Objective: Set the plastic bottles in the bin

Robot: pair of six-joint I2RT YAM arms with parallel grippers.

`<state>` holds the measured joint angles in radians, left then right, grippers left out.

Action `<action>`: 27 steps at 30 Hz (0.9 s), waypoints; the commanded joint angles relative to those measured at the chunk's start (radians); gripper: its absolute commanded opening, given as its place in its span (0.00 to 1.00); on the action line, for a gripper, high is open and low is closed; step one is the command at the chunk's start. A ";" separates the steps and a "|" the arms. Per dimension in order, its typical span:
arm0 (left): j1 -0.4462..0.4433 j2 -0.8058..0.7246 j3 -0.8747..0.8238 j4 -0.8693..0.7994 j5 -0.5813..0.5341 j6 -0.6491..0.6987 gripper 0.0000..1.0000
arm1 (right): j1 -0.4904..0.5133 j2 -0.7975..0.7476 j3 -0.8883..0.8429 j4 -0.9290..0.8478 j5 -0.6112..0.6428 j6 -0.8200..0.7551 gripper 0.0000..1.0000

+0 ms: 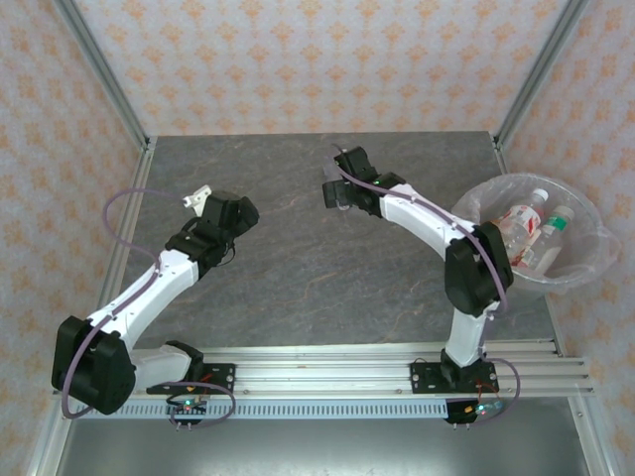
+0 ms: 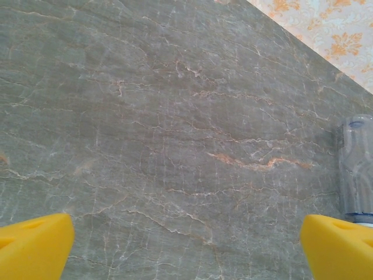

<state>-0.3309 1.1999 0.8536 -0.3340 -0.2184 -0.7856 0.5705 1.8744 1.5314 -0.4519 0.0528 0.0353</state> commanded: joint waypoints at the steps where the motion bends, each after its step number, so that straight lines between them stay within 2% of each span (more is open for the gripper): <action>1: 0.013 -0.023 -0.017 -0.033 -0.049 -0.013 1.00 | -0.008 0.068 0.083 0.018 -0.038 -0.003 0.99; 8: 0.018 -0.025 -0.022 -0.039 -0.055 -0.017 1.00 | -0.060 0.247 0.240 -0.029 -0.045 0.033 0.99; 10: 0.019 -0.026 -0.022 -0.045 -0.061 -0.014 1.00 | -0.074 0.293 0.284 -0.050 -0.079 -0.003 0.99; 17: 0.027 -0.028 -0.021 -0.055 -0.077 -0.007 1.00 | -0.107 0.482 0.521 -0.237 -0.165 -0.072 0.99; 27: 0.032 -0.014 -0.022 -0.054 -0.083 -0.001 1.00 | -0.108 0.740 0.874 -0.378 -0.139 -0.010 1.00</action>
<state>-0.3111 1.1973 0.8421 -0.3565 -0.2523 -0.7868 0.4595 2.5645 2.3165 -0.7425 -0.0910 0.0025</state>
